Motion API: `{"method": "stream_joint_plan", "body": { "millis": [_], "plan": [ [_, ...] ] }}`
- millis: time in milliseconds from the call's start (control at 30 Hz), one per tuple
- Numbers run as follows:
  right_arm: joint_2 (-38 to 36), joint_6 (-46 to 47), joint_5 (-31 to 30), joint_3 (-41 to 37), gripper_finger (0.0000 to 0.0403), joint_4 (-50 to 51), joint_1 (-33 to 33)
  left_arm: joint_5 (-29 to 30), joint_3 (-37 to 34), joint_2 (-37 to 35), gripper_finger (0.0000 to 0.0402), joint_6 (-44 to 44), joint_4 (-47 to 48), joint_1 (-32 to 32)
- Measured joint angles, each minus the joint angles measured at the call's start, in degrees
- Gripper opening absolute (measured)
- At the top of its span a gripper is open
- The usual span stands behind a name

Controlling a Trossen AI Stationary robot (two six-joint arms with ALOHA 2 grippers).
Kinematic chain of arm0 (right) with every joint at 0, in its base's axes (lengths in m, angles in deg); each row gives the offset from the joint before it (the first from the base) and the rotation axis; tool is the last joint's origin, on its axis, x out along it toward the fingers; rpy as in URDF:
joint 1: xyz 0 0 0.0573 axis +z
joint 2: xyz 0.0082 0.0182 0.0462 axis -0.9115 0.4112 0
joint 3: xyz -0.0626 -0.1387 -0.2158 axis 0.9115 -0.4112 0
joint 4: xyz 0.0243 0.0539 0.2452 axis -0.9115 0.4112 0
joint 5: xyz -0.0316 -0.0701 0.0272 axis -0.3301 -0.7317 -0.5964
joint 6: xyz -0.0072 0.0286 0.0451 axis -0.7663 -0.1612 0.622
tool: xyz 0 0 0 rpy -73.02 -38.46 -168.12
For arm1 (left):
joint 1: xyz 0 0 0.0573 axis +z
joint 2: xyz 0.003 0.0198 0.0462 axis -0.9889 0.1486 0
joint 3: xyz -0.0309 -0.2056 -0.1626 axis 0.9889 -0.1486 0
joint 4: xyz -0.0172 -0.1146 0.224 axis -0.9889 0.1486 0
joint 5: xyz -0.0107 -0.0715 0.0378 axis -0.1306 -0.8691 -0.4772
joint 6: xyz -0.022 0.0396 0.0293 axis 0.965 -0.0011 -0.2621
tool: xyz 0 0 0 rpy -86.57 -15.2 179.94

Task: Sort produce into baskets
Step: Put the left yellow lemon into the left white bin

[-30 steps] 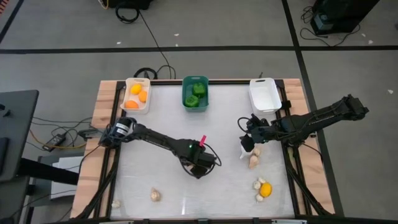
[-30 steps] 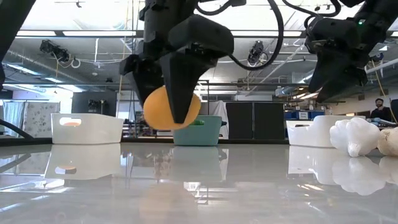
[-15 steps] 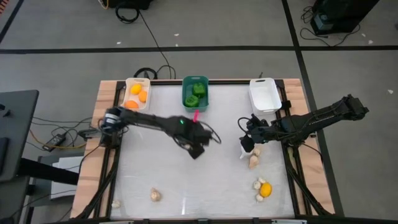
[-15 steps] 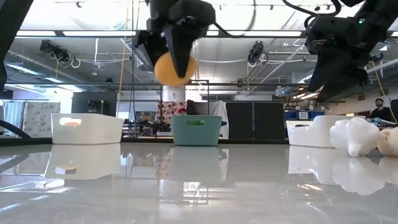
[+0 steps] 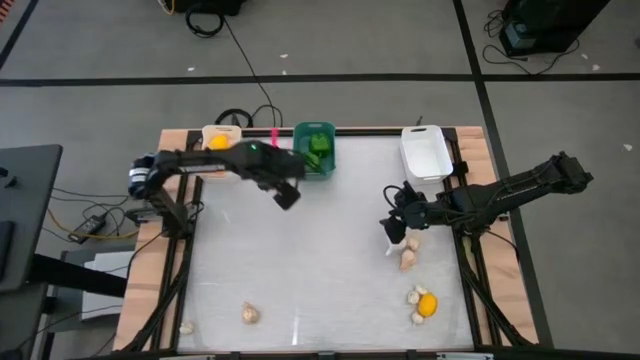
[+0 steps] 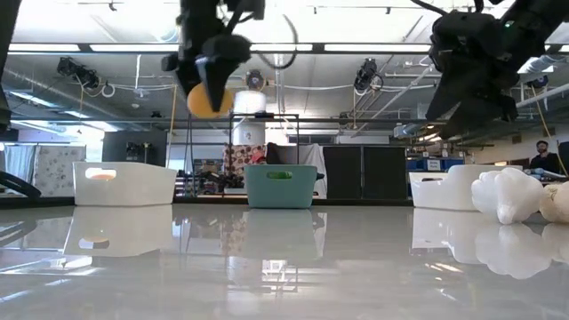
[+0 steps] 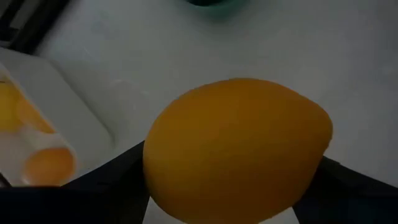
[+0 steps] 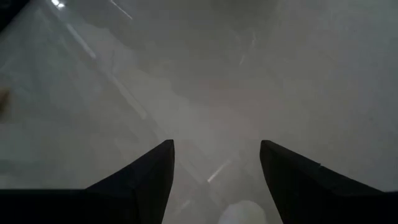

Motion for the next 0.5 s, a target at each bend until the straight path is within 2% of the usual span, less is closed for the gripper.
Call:
{"method": "stream_joint_plan", "body": {
  "millis": [233, 500],
  "plan": [
    [0.0, 5.3, -3.8, 0.0, 0.0248, -0.1, -3.0, -3.3, -11.6, -7.4, 0.0308, -9.5, -9.5, 11.3],
    [0.0, 10.6, -3.5, 0.0, 0.0248, -0.8, -9.7, -1.0, -16.3, -9.3, 0.0308, -22.3, -9.4, 23.2]
  ]
}}
